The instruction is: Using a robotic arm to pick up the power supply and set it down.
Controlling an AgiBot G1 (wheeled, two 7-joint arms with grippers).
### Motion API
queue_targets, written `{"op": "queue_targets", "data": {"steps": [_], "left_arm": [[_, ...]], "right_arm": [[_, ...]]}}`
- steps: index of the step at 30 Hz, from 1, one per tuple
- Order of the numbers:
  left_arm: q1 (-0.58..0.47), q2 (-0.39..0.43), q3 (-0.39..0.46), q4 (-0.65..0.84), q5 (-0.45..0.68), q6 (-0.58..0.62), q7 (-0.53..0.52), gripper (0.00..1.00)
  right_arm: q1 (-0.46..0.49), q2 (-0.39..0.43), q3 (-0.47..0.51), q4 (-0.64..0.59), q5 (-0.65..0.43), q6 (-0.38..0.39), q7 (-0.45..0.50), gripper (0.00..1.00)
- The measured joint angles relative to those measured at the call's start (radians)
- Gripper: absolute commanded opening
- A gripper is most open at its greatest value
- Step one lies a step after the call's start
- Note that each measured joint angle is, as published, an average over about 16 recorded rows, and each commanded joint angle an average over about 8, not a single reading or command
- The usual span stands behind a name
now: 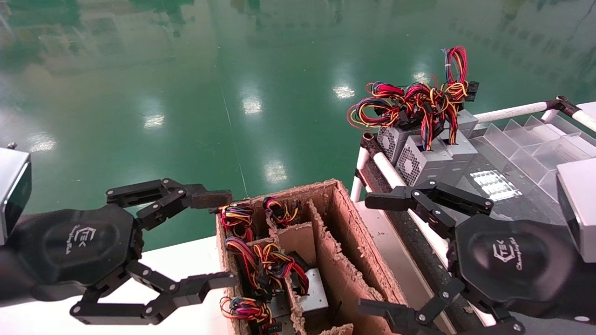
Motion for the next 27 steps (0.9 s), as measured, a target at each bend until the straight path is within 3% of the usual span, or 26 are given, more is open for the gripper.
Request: {"op": "queue_targets", "data": {"steps": [15, 27], "left_arm": [[0.000, 0.000, 0.000, 0.000, 0.000, 0.000, 0.000, 0.00], [0.000, 0.000, 0.000, 0.000, 0.000, 0.000, 0.000, 0.00]], "right_arm": [[0.004, -0.020, -0.032, -0.021, -0.065, 0.040, 0.017, 1.00], [0.050, -0.133, -0.133, -0.095, -0.211, 0.075, 0.043, 1.00]]}}
